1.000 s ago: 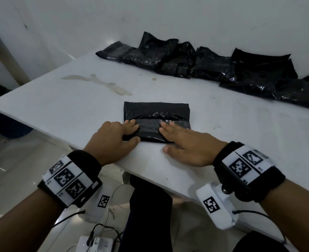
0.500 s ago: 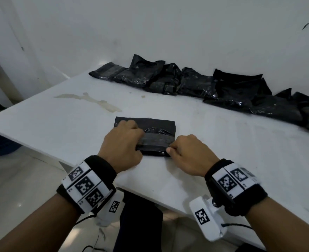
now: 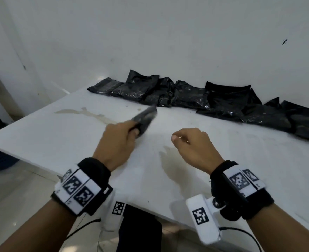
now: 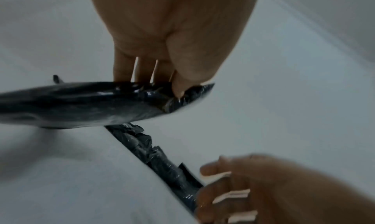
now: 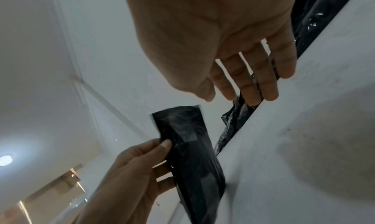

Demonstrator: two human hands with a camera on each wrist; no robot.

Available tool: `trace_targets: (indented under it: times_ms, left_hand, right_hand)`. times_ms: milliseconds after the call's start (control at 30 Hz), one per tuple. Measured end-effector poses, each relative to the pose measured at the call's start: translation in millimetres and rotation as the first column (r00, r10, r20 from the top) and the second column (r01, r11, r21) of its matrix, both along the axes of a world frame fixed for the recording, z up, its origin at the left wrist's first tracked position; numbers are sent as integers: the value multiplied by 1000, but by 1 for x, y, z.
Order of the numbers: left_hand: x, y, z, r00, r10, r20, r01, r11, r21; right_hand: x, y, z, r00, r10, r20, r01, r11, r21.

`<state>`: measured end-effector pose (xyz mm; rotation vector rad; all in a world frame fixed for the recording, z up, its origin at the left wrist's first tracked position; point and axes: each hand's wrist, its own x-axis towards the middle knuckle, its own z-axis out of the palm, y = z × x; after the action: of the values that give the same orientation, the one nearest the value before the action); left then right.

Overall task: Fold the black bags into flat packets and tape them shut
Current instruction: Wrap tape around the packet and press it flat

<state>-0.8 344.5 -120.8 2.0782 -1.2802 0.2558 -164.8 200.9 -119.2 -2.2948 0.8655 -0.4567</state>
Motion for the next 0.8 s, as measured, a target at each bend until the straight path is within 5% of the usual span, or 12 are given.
trace_targets:
  times_ms: [100, 200, 300, 367, 433, 533, 800]
  left_hand:
    - [4, 9, 17, 905, -38, -423, -147, 906, -396]
    - [-3, 14, 29, 483, -404, -777, -270, 776, -571]
    - [-7, 17, 28, 171, -618, -768, -318, 703, -636]
    - [-8, 19, 22, 72, -653, -754, -335, 696, -635]
    - [-9, 21, 14, 54, -637, -769, -333, 714, -616]
    - [-7, 32, 10, 91, -607, -790, -259, 751, -607]
    - [9, 50, 17, 162, -379, -911, -133, 906, -401]
  right_hand:
    - [2, 8, 10, 986, -107, 129, 82, 980, 183]
    - [7, 18, 18, 978, -166, 123, 84, 863, 499]
    - [13, 24, 24, 983, -122, 140, -59, 507, 860]
    - [19, 27, 26, 957, -148, 248, -209, 236, 949]
    - [24, 30, 29, 913, -244, 327, -300, 139, 944]
    - [28, 29, 27, 860, -341, 381, -310, 243, 919]
    - [21, 24, 23, 860, -246, 447, -204, 637, 743]
